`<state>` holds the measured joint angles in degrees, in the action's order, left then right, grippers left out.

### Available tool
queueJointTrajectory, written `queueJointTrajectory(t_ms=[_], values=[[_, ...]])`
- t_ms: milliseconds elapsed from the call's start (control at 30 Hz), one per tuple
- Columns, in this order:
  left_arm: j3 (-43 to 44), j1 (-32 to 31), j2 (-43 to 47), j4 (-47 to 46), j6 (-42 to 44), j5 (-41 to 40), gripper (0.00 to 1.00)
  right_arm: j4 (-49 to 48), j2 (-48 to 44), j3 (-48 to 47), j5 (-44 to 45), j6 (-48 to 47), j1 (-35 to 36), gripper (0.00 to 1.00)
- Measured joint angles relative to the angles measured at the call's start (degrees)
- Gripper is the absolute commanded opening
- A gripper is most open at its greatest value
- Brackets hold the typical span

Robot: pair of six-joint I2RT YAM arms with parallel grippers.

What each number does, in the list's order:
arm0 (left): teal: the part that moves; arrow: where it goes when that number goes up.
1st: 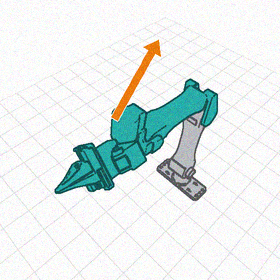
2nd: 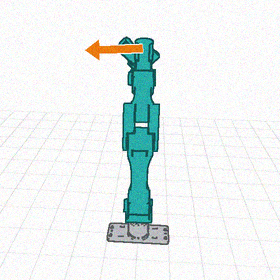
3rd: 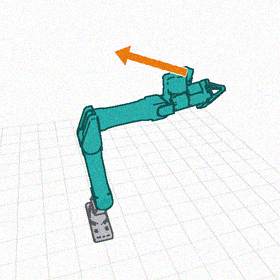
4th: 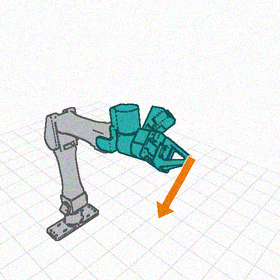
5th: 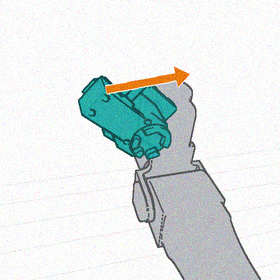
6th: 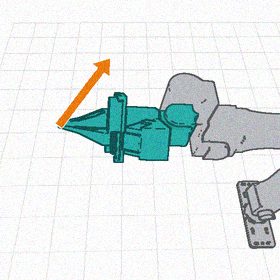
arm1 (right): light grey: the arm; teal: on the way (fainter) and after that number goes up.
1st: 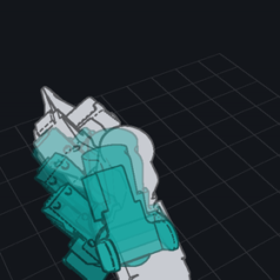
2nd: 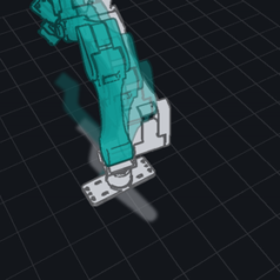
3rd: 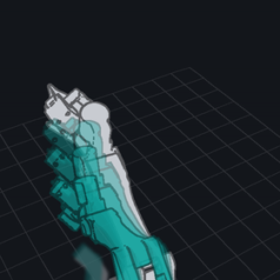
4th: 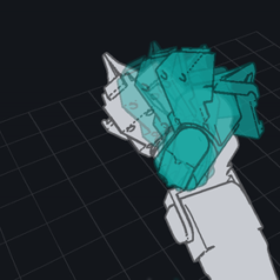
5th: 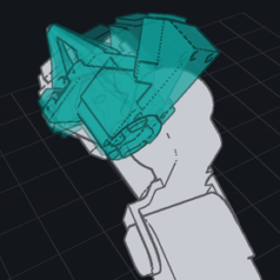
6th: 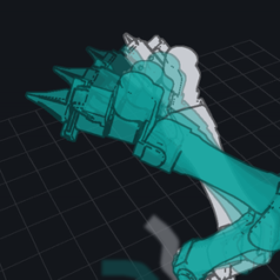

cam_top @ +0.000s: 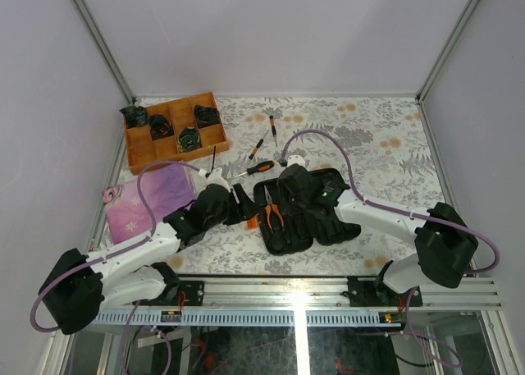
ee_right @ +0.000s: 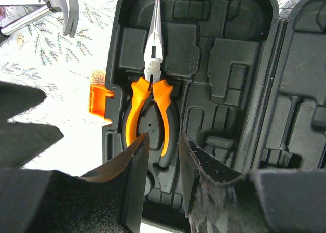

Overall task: Sort the tools into containers
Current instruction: Adjust the pliers in the storage box.

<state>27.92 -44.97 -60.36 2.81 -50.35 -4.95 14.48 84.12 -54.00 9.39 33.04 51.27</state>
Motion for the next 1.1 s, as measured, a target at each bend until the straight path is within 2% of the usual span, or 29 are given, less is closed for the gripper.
queueJointTrajectory(t_ms=[233,500,867,1100], values=[[3.9,7.2,-2.9,0.8,4.1,1.5,0.53,-0.1,-0.7,0.5,0.0,0.2,0.0,0.34],[5.3,14.8,-10.4,-0.9,6.9,8.7,0.51,-0.2,-2.3,1.8,-1.0,0.5,0.0,0.33],[8.9,15.5,-12.1,-1.4,8.7,11.5,0.50,-1.0,-7.3,5.7,-1.6,0.4,0.0,0.37],[9.0,15.5,-12.1,-1.5,8.9,11.1,0.43,-1.5,-11.3,7.3,-3.2,-0.6,0.0,0.38]])
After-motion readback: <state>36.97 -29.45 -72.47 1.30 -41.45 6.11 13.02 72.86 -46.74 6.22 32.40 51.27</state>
